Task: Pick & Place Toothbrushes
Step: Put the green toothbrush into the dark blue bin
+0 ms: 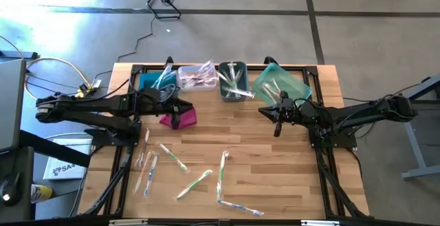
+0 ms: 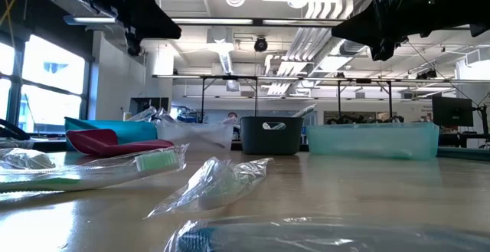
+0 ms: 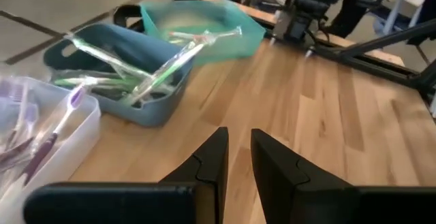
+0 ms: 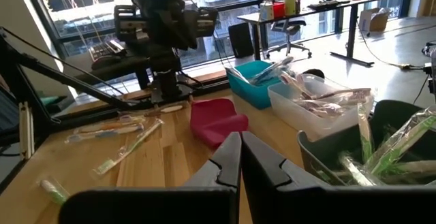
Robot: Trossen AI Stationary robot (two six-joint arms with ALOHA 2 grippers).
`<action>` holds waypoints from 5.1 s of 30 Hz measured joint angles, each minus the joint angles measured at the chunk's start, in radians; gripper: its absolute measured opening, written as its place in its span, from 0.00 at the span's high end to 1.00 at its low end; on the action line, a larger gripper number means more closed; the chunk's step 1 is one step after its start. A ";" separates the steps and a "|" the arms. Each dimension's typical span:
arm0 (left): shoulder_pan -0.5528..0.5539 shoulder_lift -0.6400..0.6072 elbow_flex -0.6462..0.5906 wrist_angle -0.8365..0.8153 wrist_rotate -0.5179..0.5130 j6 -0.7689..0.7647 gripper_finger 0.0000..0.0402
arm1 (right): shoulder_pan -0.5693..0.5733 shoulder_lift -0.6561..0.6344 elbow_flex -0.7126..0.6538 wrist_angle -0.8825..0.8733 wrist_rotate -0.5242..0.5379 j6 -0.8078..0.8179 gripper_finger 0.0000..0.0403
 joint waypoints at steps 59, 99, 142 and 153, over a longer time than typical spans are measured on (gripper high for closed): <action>-0.535 0.202 0.014 0.321 -0.192 -0.144 0.86 | 0.000 0.000 0.000 0.041 -0.072 0.034 0.99; -0.697 0.635 0.777 -0.803 -0.241 -0.584 0.86 | 0.000 0.000 0.000 0.038 -0.104 0.063 0.99; -0.637 0.901 0.534 -0.463 0.071 -0.978 0.54 | 0.000 0.000 0.000 0.001 -0.126 0.116 0.99; -0.638 0.930 0.534 -0.403 0.106 -0.972 0.54 | 0.000 0.000 0.000 -0.001 -0.128 0.117 0.99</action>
